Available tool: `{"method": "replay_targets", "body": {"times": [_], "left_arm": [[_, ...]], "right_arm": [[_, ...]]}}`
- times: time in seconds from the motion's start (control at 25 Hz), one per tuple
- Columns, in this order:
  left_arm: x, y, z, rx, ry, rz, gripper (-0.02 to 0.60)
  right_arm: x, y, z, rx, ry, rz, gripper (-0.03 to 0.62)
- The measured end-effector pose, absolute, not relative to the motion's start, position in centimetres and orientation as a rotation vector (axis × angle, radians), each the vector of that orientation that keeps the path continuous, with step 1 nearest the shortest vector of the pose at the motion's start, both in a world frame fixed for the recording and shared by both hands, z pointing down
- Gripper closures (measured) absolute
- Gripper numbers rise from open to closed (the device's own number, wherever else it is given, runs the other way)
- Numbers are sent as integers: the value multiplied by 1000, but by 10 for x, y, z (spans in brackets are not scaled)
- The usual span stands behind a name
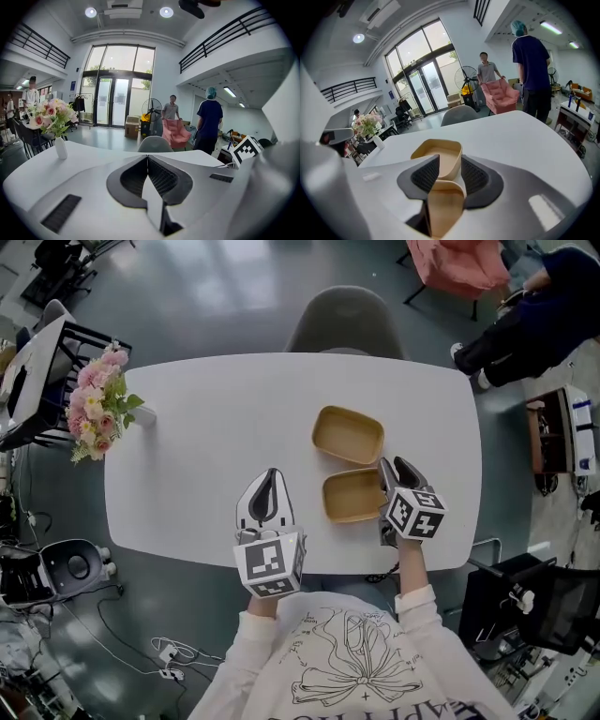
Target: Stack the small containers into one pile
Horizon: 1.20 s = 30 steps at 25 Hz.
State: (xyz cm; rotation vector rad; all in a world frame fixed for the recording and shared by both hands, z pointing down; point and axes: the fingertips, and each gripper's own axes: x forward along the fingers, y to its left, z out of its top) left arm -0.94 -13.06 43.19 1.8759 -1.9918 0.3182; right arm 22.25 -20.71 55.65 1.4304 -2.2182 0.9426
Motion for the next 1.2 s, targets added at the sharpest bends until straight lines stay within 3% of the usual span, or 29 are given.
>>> {"method": "replay_targets", "body": {"times": [0.56,0.72,1.2], "left_arm": [[-18,-143,455,1786,-2007,369,575],[-20,-145,460,1774,-2000,378,575],[-24,-148,466,1758,-1993,374,575]], "right_arm": [[206,-233,604,1292,-2149,998,445],[203,-231,609,1262,-2121,941,511],[202,-235,603,1279,-2146,905,569]]}}
